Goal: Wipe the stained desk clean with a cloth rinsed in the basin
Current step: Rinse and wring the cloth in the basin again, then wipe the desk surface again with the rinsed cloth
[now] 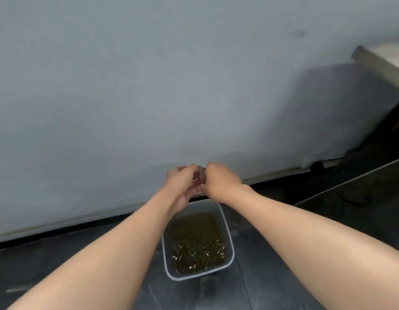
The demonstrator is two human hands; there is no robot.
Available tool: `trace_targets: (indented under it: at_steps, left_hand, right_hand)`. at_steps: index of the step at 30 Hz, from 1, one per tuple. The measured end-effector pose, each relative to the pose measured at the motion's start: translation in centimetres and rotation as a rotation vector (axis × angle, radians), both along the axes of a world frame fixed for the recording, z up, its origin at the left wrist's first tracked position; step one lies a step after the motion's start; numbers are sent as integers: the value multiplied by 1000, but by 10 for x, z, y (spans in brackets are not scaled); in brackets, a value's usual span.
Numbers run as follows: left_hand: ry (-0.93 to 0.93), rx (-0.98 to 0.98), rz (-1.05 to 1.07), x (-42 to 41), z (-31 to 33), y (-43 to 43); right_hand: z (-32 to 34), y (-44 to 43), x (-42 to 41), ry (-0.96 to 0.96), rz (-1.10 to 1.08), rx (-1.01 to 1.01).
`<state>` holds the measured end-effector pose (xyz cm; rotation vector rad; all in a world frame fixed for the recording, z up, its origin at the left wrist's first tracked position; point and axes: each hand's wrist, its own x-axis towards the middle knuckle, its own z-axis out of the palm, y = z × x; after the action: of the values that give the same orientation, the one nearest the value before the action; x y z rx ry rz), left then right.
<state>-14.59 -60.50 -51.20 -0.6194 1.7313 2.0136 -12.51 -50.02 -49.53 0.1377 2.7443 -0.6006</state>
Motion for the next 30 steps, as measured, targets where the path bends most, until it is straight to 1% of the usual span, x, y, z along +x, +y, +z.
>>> trace_targets:
  at_steps: [5, 8, 10, 11, 12, 15, 17, 19, 22, 25, 27, 30]
  left_hand:
    - [20, 45, -164, 18, 186, 59]
    - [60, 80, -305, 37, 290, 99]
    - [95, 121, -428, 55, 346, 132]
    - [115, 147, -468, 62, 364, 144]
    - [118, 182, -543, 82, 390, 167]
    - [122, 234, -712, 130, 440, 223]
    - [103, 257, -831, 167, 462, 261]
    - [74, 309, -964, 210, 482, 299]
    - [33, 402, -1163, 284, 501, 354]
    - [34, 426, -1343, 364, 510, 408]
    - [23, 435, -1404, 415, 509, 437]
    - [-68, 459, -1383, 480, 500, 469]
  right_hand:
    - [195, 60, 36, -11, -142, -34]
    - [294, 100, 68, 48, -263, -30]
    - [350, 131, 96, 102, -369, -11]
    - [369, 142, 107, 125, -404, -4]
    - [397, 163, 135, 151, -476, 9]
    - [451, 211, 202, 242, -596, 49]
    - [477, 243, 256, 286, -679, 65]
    - [495, 274, 317, 317, -801, 12]
    - [504, 317, 416, 396, -982, -188]
    - [501, 354, 515, 519, -1108, -371]
    - [498, 372, 572, 562, -1181, -459]
    - [495, 388, 633, 617, -1283, -518]
